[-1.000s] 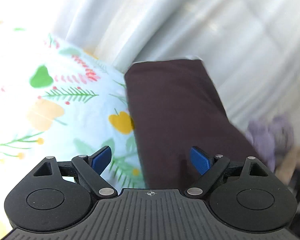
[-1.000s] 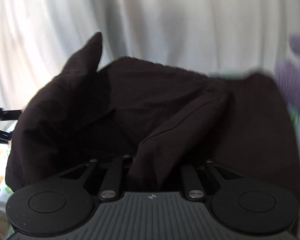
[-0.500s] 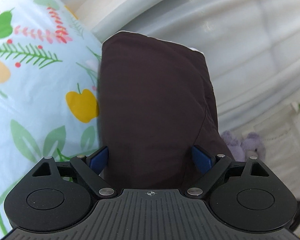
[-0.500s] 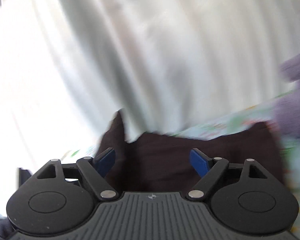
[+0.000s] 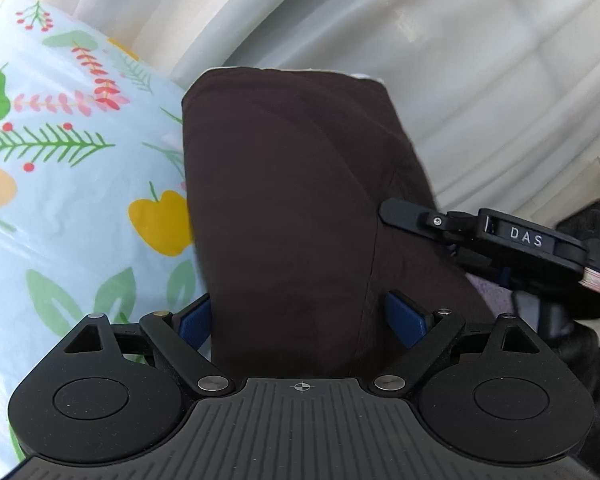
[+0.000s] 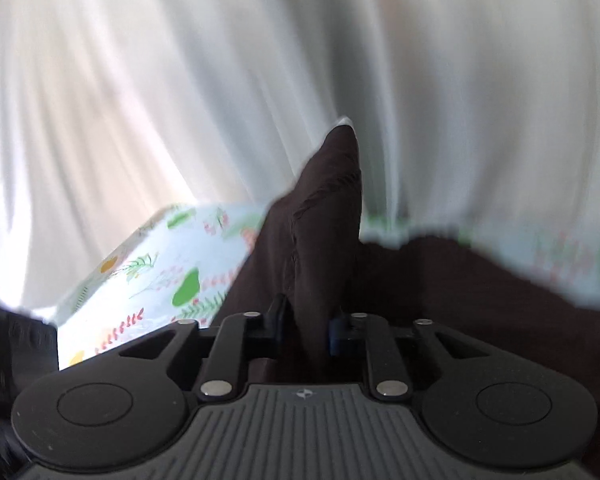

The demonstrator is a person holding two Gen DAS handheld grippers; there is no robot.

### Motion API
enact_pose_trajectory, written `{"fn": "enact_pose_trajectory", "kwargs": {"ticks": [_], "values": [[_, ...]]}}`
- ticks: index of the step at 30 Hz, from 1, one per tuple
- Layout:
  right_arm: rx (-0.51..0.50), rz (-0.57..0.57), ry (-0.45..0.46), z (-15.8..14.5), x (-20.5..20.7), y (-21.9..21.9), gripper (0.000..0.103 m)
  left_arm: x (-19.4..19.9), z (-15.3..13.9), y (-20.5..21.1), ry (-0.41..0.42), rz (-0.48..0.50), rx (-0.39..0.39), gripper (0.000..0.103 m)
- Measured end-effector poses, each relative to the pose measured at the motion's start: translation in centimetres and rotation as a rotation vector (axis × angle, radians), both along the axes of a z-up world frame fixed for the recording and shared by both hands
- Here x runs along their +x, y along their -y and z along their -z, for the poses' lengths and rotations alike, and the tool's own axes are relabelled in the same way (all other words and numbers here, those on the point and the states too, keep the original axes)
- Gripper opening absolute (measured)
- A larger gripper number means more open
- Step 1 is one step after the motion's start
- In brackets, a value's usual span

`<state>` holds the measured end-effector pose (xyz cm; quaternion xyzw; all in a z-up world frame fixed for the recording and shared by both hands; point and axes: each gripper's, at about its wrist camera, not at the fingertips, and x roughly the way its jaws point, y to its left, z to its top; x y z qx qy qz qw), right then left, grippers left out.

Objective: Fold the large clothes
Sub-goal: 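Press the folded coat bundle with the left gripper while the right gripper holds its edge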

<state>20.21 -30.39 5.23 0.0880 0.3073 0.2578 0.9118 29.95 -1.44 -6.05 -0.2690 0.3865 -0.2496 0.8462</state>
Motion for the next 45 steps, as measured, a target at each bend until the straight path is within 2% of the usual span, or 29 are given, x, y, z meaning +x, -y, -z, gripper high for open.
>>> {"fn": "enact_pose_trajectory", "kwargs": {"ticks": [2, 4, 6, 8, 10, 12, 15, 17, 19, 21, 23, 25, 27, 28, 29, 31, 33, 36, 38, 39, 41, 43, 45], "values": [[0.009, 0.043, 0.102, -1.0, -3.3, 1.1, 0.017, -0.5, -0.6, 0.0, 0.03, 0.013, -0.015, 0.093], [0.067, 0.126, 0.155, -0.8, -6.0, 3.4, 0.017, -1.2, -1.8, 0.5, 0.081, 0.041, -0.015, 0.093], [0.157, 0.215, 0.149, 0.4, -7.9, 6.2, 0.017, -2.0, -3.3, 1.6, 0.143, 0.078, 0.012, 0.092], [0.231, 0.332, 0.104, 2.7, -9.4, 8.9, 0.017, -2.9, -4.6, 3.2, 0.208, 0.115, 0.053, 0.092], [0.258, 0.397, 0.072, 4.3, -10.4, 10.8, 0.017, -3.6, -5.5, 5.1, 0.268, 0.169, 0.095, 0.092], [0.219, 0.431, 0.071, 4.8, -11.0, 11.7, 0.017, -4.1, -6.0, 7.1, 0.317, 0.225, 0.153, 0.092], [0.096, 0.466, 0.091, 5.5, -11.5, 12.3, 0.017, -5.1, -6.4, 10.1, 0.396, 0.29, 0.259, 0.093], [0.067, 0.512, 0.028, 8.0, -11.1, 13.3, 0.017, -5.6, -6.5, 11.5, 0.429, 0.321, 0.291, 0.095], [0.044, 0.545, 0.015, 9.9, -11.5, 13.7, 0.013, -5.3, -6.3, 12.2, 0.417, 0.341, 0.261, 0.097], [0.055, 0.549, 0.025, 9.8, -11.7, 13.6, 0.014, -4.8, -5.9, 12.8, 0.407, 0.359, 0.226, 0.099], [0.075, 0.578, 0.008, 8.4, -11.0, 14.0, 0.014, -4.5, -5.6, 13.3, 0.423, 0.36, 0.246, 0.102], [0.113, 0.595, 0.081, 5.8, -11.8, 14.6, 0.015, -4.5, -5.3, 13.6, 0.434, 0.347, 0.284, 0.103], [0.139, 0.597, 0.101, 4.3, -11.5, 15.4, 0.019, -4.2, -4.9, 13.4, 0.43, 0.338, 0.295, 0.103], [0.157, 0.585, 0.082, 4.0, -11.0, 15.8, 0.028, -4.1, -4.6, 13.2, 0.426, 0.335, 0.29, 0.103], [0.178, 0.567, 0.048, 4.1, -10.0, 16.0, 0.033, -4.0, -4.4, 13.2, 0.42, 0.33, 0.284, 0.103], [0.227, 0.546, -0.028, 5.0, -8.9, 16.5, 0.035, -3.9, -4.4, 13.2, 0.418, 0.324, 0.287, 0.103], [0.243, 0.538, -0.026, 5.5, -8.6, 16.3, 0.035, -4.0, -4.3, 13.5, 0.424, 0.324, 0.306, 0.103], [0.175, 0.515, 0.005, 6.0, -7.7, 15.4, 0.035, -4.1, -4.3, 14.3, 0.432, 0.322, 0.341, 0.103], [0.054, 0.511, -0.032, 6.8, -7.6, 13.7, 0.034, -4.2, -4.2, 14.4, 0.434, 0.317, 0.35, 0.103], [0.028, 0.5, -0.046, 7.9, -7.3, 13.6, 0.032, -4.1, -4.2, 14.6, 0.434, 0.315, 0.352, 0.103], [0.017, 0.487, -0.03, 9.1, -6.9, 13.5, 0.032, -4.0, -4.0, 14.9, 0.426, 0.313, 0.347, 0.103], [-0.005, 0.487, -0.023, 9.1, -6.8, 13.5, 0.027, -3.9, -3.9, 15.1, 0.421, 0.31, 0.348, 0.103], [-0.024, 0.484, -0.017, 8.9, -7.0, 13.4, 0.027, -3.9, -4.2, 15.3, 0.419, 0.311, 0.362, 0.103]]}}
